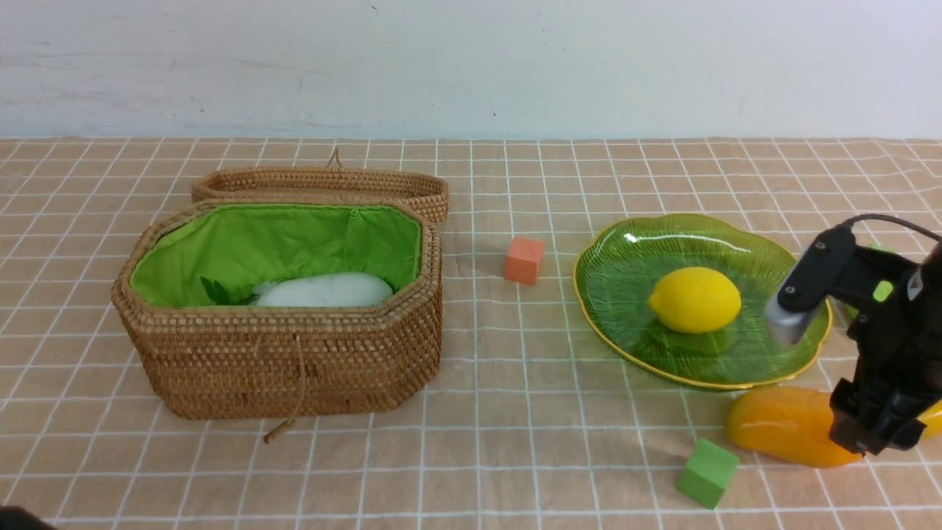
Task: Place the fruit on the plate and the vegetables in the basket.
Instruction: Use the right arm to grab a mango and put it into the right plate, then use the right arm to grab a banana and put it into the right plate
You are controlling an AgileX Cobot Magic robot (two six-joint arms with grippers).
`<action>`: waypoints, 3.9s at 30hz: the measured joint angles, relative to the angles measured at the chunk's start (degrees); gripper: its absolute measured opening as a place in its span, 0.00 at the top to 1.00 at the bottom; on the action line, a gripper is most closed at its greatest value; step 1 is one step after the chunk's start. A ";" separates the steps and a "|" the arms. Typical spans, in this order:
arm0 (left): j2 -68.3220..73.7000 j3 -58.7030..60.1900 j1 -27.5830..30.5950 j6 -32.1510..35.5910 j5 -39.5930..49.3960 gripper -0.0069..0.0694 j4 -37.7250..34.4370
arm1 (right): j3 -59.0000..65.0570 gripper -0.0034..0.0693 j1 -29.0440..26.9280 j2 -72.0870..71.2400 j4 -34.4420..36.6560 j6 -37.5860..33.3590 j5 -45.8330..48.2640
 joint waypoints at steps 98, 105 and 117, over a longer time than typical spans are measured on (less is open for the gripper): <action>-2.55 0.49 0.00 2.68 -11.50 0.93 -1.77 | -14.93 0.29 -25.33 24.37 8.18 54.91 -5.56; -2.55 0.49 0.00 2.68 -11.50 0.93 -1.77 | -14.98 0.53 -25.33 24.81 5.09 54.91 -4.88; -2.55 0.53 0.00 3.81 -11.89 0.92 -1.77 | -17.07 0.52 -16.58 8.25 13.66 49.94 -4.01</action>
